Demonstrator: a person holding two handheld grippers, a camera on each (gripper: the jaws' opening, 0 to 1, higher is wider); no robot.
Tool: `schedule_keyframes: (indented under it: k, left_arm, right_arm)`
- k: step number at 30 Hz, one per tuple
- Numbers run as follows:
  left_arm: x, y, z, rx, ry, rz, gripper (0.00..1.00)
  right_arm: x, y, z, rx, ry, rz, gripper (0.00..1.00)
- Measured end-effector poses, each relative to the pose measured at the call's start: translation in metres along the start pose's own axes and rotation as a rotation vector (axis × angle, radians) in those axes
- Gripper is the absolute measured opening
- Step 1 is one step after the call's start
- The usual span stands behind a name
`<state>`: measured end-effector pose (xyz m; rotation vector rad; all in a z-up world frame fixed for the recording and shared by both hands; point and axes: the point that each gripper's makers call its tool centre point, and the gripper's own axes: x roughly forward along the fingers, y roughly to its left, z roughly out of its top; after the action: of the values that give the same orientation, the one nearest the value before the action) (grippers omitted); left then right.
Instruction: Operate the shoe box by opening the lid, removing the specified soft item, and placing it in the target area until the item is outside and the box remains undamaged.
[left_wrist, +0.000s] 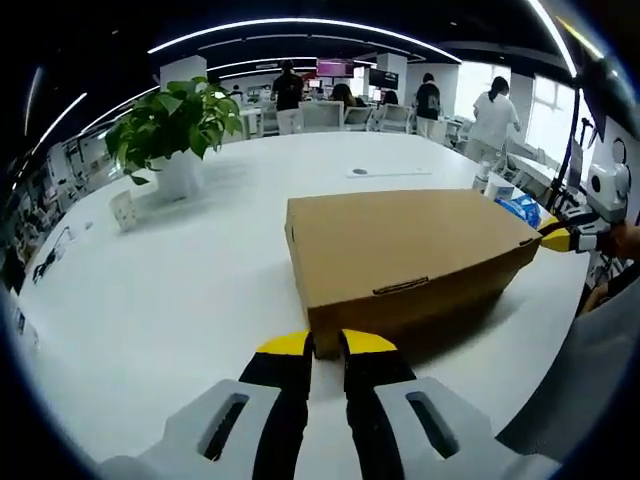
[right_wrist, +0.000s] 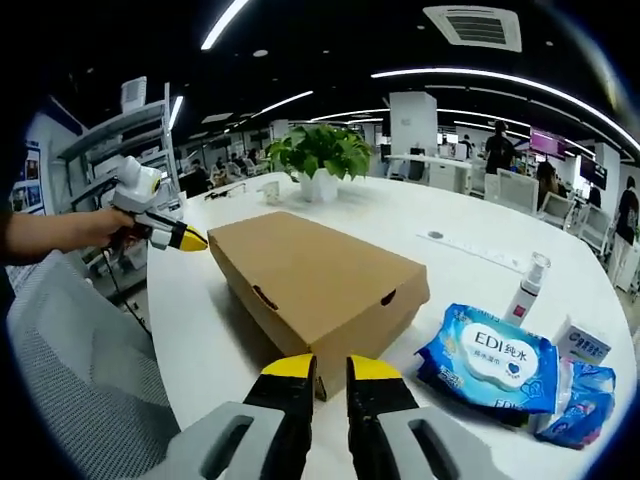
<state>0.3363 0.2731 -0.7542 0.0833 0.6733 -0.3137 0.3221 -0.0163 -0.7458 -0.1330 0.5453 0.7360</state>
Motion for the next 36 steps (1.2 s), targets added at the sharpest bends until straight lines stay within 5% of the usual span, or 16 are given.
schedule_keyframes:
  k: [11, 25, 31, 36]
  left_arm:
    - [0.003, 0.007, 0.002, 0.018, 0.0, 0.004, 0.16]
    - [0.006, 0.008, 0.011, 0.064, -0.004, -0.073, 0.22]
    - [0.01, 0.003, 0.014, 0.155, 0.004, -0.118, 0.23]
    - [0.015, -0.001, 0.021, 0.168, -0.035, -0.164, 0.3]
  right_arm:
    - [-0.002, 0.004, 0.0, -0.004, 0.004, 0.027, 0.14]
    - [0.01, 0.011, 0.008, -0.025, -0.002, 0.044, 0.19]
    - [0.017, 0.013, 0.009, -0.03, -0.001, 0.041, 0.2]
    - [0.02, 0.011, 0.008, -0.025, 0.01, 0.032, 0.21]
